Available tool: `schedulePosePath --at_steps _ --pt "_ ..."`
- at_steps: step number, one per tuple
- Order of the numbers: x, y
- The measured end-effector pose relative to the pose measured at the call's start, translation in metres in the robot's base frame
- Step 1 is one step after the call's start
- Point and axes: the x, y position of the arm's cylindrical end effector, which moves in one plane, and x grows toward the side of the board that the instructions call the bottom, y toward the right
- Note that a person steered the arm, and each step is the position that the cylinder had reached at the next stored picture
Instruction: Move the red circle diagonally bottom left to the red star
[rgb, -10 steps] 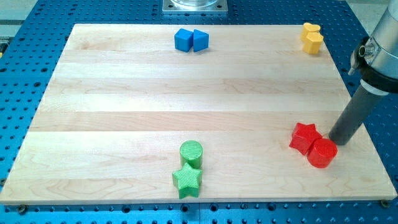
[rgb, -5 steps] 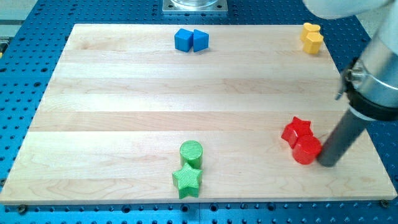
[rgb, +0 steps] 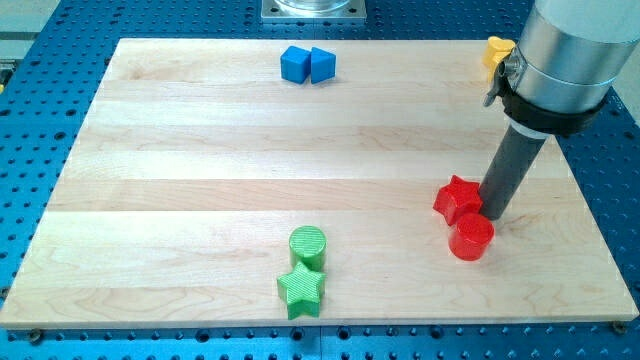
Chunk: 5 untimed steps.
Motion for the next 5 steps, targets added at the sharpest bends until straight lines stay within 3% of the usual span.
schedulePosePath --at_steps 2,4,5 --pt "0.01 0.0" --pt "0.081 -0.042" --pt "0.092 -0.049"
